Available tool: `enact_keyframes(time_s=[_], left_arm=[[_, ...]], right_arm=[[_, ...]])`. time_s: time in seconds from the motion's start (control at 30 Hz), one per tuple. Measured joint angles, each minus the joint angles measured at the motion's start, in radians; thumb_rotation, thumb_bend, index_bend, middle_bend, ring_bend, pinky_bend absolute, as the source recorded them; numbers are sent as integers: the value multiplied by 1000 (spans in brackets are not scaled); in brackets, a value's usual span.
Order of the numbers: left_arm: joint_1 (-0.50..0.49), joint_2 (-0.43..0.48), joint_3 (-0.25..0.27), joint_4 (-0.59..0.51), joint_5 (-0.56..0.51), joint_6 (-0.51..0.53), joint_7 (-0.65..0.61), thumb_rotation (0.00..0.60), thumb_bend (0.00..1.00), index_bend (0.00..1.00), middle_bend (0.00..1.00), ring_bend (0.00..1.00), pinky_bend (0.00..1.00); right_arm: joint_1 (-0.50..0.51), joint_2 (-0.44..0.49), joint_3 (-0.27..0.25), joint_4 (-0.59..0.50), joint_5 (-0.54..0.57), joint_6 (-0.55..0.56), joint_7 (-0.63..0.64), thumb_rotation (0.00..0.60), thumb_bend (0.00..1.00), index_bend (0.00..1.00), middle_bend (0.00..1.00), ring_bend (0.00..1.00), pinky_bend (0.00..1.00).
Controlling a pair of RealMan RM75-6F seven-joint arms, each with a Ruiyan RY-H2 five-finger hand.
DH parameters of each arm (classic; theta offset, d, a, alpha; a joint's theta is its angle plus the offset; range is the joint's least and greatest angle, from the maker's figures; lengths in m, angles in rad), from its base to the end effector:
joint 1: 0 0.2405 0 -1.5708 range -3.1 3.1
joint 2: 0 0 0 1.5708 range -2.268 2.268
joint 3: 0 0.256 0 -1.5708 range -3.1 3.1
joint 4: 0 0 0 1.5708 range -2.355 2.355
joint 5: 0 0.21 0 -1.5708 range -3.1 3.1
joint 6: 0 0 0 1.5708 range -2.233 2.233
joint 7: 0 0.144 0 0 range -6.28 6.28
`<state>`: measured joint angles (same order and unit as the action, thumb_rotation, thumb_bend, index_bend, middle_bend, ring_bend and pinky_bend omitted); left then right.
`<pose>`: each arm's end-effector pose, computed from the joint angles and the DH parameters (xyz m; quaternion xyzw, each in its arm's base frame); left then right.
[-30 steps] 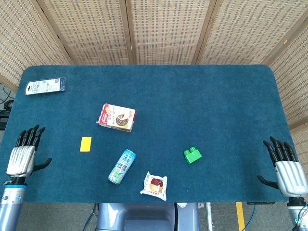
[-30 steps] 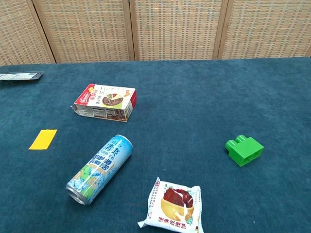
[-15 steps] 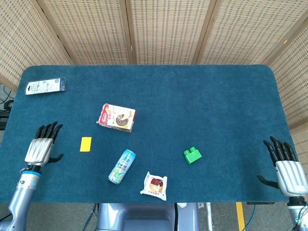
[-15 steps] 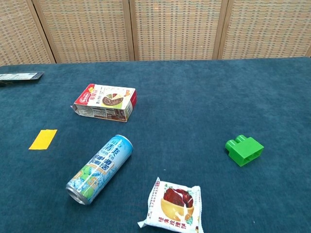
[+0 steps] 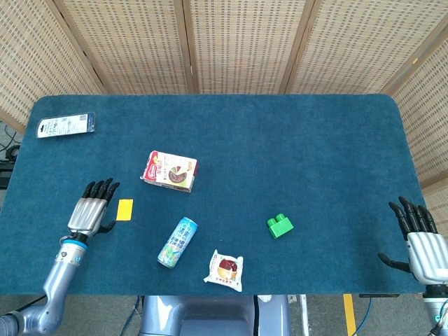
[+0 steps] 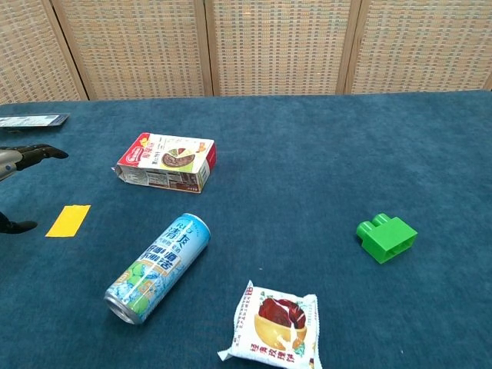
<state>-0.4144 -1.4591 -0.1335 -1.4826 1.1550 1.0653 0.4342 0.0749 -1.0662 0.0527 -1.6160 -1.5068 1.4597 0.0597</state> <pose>-0.2669 0.2820 0.0226 -0.6951 -0.4051 -0.2717 0.5281 -0.3162 -0.1787 0.1726 0.5947 -0.3987 0.3853 0.5822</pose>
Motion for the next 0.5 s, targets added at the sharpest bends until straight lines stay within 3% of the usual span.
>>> enact_keyframes(time_s=[0.5], left_arm=[[-52, -67, 8, 72, -67, -41, 63, 600, 291, 17, 0, 0, 0]], right_arm=[[-1, 8, 2, 7, 1, 0, 33, 600, 105, 0, 0, 0, 0]])
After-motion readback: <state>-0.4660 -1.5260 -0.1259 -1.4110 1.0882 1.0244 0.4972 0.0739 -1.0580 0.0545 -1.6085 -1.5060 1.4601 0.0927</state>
